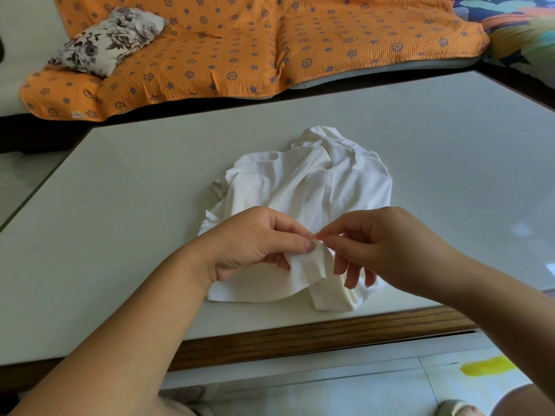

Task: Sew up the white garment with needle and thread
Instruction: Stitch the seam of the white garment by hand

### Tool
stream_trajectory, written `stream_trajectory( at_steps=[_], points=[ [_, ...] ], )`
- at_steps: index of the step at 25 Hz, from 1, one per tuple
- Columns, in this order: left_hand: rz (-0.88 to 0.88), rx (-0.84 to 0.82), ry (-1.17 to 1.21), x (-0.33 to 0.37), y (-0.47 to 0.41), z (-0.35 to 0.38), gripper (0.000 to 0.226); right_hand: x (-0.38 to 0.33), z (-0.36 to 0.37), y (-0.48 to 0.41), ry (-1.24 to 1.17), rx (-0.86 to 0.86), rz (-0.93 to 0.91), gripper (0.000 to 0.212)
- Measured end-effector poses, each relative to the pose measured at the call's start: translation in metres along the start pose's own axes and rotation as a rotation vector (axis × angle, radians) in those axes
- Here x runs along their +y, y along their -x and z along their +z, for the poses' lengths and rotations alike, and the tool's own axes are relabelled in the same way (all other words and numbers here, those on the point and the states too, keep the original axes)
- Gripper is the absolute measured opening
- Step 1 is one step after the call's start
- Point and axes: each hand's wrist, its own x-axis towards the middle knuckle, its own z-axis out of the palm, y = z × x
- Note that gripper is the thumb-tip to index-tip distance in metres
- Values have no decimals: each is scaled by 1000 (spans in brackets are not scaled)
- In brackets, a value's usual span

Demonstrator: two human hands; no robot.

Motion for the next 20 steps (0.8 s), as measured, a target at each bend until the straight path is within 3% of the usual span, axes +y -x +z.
stream_trajectory(
  at_steps=[10, 20],
  points=[
    [-6, 0, -39, 0, 1, 2, 9, -1, 5, 3, 150, 126, -86, 16],
    [0, -2, -52, 2, 2, 2, 17, 4, -7, -4, 139, 299, -18, 19]
  ],
)
